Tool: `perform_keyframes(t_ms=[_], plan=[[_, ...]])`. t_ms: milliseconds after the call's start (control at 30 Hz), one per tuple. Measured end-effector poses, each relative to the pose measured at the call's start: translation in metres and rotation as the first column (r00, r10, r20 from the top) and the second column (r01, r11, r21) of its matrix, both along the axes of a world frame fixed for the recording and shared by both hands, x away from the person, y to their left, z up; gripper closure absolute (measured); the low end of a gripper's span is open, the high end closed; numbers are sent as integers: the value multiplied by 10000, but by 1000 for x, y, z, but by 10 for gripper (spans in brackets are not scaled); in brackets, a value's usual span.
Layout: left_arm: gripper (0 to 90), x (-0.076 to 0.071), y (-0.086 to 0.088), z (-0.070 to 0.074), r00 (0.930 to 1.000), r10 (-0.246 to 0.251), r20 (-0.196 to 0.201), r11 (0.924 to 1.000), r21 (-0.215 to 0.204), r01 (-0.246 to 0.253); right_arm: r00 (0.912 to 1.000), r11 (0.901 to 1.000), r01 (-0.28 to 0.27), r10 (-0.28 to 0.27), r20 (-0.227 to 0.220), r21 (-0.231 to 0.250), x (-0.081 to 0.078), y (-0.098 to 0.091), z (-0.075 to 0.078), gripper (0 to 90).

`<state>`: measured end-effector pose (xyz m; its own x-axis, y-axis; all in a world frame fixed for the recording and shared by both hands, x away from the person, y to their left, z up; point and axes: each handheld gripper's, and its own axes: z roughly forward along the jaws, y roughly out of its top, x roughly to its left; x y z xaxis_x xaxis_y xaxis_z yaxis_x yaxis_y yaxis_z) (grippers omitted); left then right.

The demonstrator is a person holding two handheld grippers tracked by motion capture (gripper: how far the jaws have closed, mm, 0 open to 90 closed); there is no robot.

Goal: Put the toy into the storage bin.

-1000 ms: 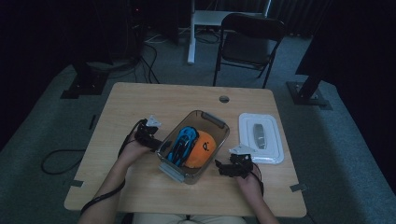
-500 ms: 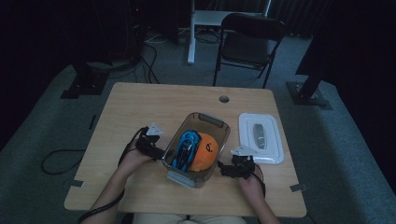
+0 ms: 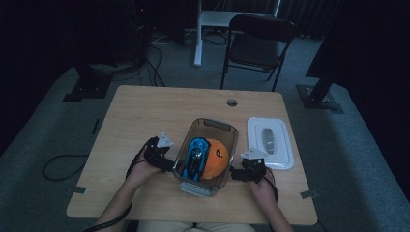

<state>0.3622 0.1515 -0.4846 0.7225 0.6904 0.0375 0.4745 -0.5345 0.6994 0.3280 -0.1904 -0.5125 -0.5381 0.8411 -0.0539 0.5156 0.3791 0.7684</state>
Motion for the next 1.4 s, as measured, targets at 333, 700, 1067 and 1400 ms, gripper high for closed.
perform_keyframes(t_ms=[333,700,1067,1400], plan=[[21,-13,-10,0,9995,-288,-118,9992,268,291,9991,9995,247,-240,-348,213,6,-16,9,137],[21,-27,-25,-1,9974,-717,-13,9967,388,717,9877,9856,1565,-1564,-70,634,4,-57,27,106],[21,-38,-43,-2,9906,-1366,-94,9897,428,1369,9489,9476,3151,-3155,0,530,13,-83,32,143],[21,-43,-55,-7,9821,-1844,-383,9821,311,1856,9357,9351,3526,-3526,-56,350,21,-88,33,146]])
